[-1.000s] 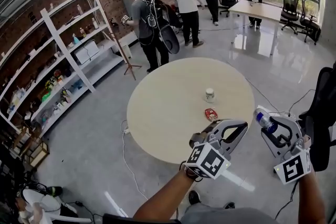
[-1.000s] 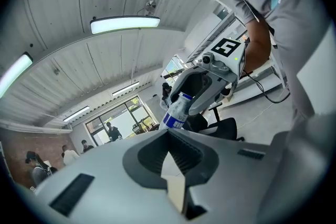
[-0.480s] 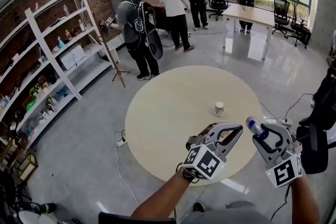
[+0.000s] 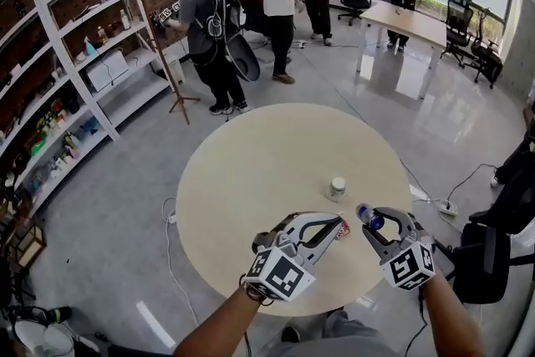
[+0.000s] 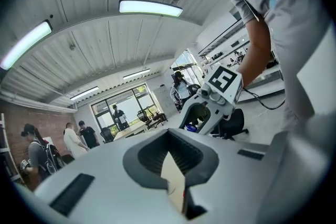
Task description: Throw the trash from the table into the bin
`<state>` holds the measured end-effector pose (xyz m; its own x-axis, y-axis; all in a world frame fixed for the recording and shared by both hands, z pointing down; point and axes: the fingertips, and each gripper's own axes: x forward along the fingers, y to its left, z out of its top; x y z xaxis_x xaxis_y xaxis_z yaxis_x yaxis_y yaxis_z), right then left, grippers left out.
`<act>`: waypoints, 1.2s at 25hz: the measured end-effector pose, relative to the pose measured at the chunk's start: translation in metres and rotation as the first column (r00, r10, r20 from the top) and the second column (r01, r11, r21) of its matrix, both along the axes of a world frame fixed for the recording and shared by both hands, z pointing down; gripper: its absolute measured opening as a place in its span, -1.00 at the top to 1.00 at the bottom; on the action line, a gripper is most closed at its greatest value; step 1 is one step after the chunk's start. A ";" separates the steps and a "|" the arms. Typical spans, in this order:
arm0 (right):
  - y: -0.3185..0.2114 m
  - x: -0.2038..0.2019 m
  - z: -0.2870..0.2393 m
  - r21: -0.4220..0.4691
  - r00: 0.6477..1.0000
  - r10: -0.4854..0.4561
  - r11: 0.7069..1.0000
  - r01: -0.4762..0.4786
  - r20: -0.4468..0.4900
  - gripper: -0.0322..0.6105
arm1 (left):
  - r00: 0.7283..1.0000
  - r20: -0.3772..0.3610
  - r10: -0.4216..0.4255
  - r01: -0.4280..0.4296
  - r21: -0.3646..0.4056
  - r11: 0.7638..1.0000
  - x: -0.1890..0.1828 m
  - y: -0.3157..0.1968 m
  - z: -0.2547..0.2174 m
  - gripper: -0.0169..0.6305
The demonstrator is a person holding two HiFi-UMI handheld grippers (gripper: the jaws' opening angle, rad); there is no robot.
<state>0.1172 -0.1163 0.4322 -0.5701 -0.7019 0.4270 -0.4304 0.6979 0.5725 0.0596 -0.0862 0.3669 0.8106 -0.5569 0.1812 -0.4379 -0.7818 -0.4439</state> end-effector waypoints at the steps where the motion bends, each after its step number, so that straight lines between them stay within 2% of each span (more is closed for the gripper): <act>1: -0.023 0.010 0.021 -0.052 1.000 -0.003 0.999 0.002 -0.009 0.37 | 1.000 -0.002 -0.024 0.024 -0.015 1.000 0.005 -0.015 0.003 0.82; 5: -0.102 0.028 0.091 -0.224 0.997 -0.037 0.974 0.021 -0.070 0.37 | 0.993 -0.031 -0.110 0.108 -0.068 0.992 0.012 -0.075 0.013 0.82; 9: -0.151 0.005 0.129 -0.336 0.993 -0.072 0.941 0.035 -0.098 0.37 | 0.981 -0.045 -0.188 0.181 -0.125 0.975 -0.013 -0.110 0.020 0.82; 13: -0.179 -0.018 0.173 -0.429 0.987 -0.123 0.901 0.067 -0.105 0.37 | 0.961 -0.041 -0.275 0.264 -0.172 0.949 -0.034 -0.131 0.039 0.82; 17: -0.188 -0.016 0.207 -0.486 0.983 -0.145 0.871 0.074 -0.111 0.37 | 0.950 -0.030 -0.310 0.299 -0.187 0.936 -0.038 -0.137 0.056 0.82; 21: -0.185 -0.020 0.216 -0.516 0.981 -0.154 0.853 0.074 -0.114 0.37 | 0.942 -0.025 -0.335 0.323 -0.202 0.925 -0.047 -0.133 0.060 0.82; 26: -0.171 -0.030 0.219 -0.594 0.985 -0.158 0.800 0.086 -0.071 0.37 | 0.938 -0.026 -0.346 0.334 -0.209 0.919 -0.054 -0.127 0.063 0.82; 30: -0.168 -0.038 0.212 -0.585 0.989 -0.138 0.807 0.085 -0.048 0.37 | 0.940 -0.031 -0.340 0.327 -0.205 0.923 -0.061 -0.118 0.064 0.82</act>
